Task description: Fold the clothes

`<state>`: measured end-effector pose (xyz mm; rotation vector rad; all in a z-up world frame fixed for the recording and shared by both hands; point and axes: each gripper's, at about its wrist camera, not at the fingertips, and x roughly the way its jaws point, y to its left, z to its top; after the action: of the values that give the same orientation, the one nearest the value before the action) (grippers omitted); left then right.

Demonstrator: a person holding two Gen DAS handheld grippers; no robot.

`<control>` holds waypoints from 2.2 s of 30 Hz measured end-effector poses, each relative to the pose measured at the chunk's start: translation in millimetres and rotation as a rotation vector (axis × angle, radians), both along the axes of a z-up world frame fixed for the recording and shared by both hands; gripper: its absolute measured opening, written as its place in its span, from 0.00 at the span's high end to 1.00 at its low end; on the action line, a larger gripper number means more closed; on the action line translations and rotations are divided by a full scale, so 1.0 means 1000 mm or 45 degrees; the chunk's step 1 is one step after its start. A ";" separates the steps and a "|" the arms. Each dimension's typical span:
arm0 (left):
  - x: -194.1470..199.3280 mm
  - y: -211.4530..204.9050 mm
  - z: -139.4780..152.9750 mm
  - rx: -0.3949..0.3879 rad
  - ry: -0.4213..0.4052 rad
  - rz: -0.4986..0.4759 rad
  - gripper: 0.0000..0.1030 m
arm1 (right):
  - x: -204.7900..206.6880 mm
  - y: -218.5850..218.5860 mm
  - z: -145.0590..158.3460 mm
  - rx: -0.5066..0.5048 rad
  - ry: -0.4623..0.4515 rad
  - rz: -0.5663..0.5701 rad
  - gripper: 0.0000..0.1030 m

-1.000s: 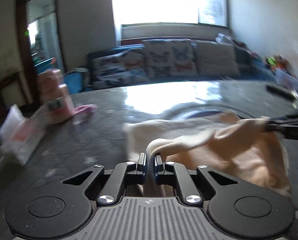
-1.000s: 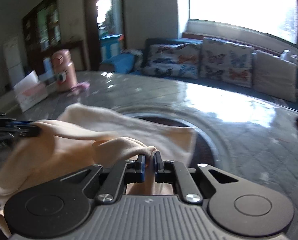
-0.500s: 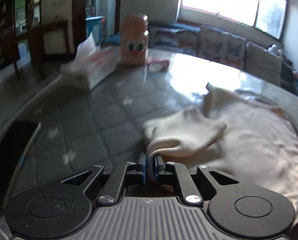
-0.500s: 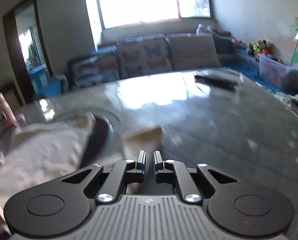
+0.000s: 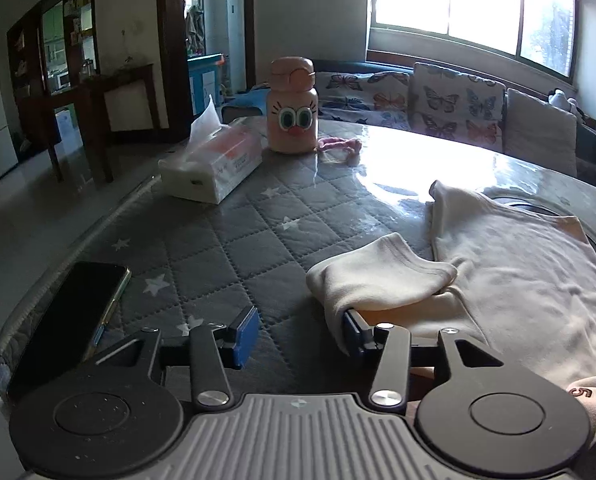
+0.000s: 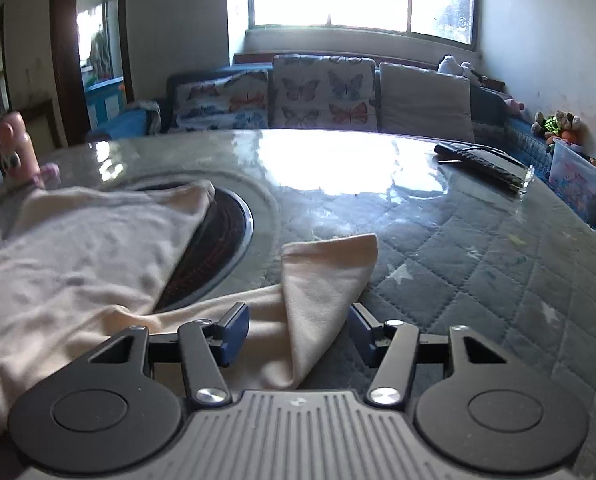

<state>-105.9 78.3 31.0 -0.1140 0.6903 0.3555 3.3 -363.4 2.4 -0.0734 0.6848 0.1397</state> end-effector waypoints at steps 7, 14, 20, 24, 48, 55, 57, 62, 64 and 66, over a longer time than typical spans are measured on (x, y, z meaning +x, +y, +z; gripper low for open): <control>0.007 0.004 0.011 0.010 -0.059 -0.035 0.42 | -0.002 -0.038 -0.006 -0.080 -0.035 -0.236 0.40; 0.009 -0.017 0.021 -0.017 -0.104 -0.172 0.39 | -0.024 -0.070 -0.002 -0.020 -0.017 -0.351 0.40; 0.005 -0.069 0.011 -0.023 -0.055 -0.436 0.40 | -0.036 -0.039 0.009 0.059 -0.005 -0.125 0.40; -0.003 -0.094 0.007 -0.043 -0.035 -0.597 0.40 | -0.045 -0.018 0.016 0.112 0.003 0.026 0.40; -0.026 -0.121 -0.013 -0.016 -0.002 -0.818 0.96 | -0.123 0.133 0.018 0.062 0.109 0.871 0.71; -0.032 -0.116 -0.008 -0.021 -0.025 -0.846 0.97 | -0.128 0.129 0.016 0.058 0.134 0.841 0.98; -0.036 -0.114 -0.007 -0.014 -0.026 -0.877 0.97 | -0.136 0.124 0.023 0.050 0.126 0.867 0.98; -0.038 -0.113 -0.017 -0.011 0.041 -0.951 0.97 | -0.148 0.119 0.021 0.021 0.200 0.915 0.99; -0.039 -0.114 -0.018 -0.002 0.061 -0.970 0.97 | -0.149 0.118 0.017 0.026 0.245 0.932 0.98; -0.039 -0.108 -0.014 0.001 0.060 -0.989 0.95 | -0.147 0.112 0.023 0.059 0.255 0.937 0.98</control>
<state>-145.3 -29.9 17.1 0.1655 0.7283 -0.3881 -144.1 -251.4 25.3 -0.2687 0.8292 0.8787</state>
